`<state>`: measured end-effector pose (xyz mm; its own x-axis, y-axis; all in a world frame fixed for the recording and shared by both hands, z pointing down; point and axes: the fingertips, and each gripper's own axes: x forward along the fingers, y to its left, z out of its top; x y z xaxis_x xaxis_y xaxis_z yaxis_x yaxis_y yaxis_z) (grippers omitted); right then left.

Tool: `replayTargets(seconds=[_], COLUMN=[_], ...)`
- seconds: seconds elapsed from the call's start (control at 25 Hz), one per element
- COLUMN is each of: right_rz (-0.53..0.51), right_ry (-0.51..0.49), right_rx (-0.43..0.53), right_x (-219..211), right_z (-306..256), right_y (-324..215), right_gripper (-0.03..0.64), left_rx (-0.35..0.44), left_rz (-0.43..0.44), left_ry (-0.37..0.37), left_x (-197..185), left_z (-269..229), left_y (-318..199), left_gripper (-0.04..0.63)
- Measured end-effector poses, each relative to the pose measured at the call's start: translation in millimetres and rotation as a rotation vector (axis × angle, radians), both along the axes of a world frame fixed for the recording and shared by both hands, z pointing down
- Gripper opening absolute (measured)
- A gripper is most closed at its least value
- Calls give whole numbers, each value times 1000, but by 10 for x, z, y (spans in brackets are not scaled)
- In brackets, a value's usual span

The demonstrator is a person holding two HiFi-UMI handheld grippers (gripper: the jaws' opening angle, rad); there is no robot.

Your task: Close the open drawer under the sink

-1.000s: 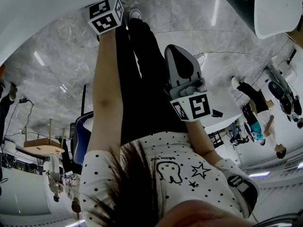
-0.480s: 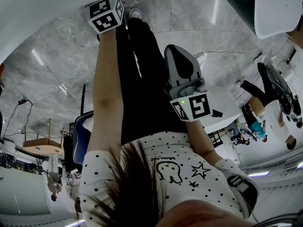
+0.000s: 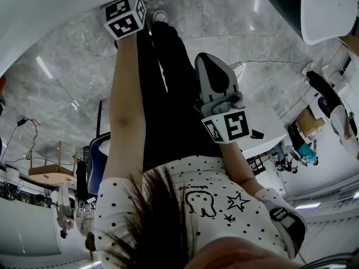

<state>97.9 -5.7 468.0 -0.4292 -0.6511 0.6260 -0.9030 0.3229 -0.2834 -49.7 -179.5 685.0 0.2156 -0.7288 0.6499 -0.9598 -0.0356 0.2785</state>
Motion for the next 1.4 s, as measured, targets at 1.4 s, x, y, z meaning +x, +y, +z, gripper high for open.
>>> replayTargets(seconds=[1.4], right_rz=[-18], right_ry=[-32], right_rx=[21], right_x=[-106], right_z=[-66], right_y=[274], right_gripper=[14], left_rx=[96], left_rz=[-50], left_ry=[11], left_x=[-100], left_z=[-547], left_y=[290], left_gripper=[40])
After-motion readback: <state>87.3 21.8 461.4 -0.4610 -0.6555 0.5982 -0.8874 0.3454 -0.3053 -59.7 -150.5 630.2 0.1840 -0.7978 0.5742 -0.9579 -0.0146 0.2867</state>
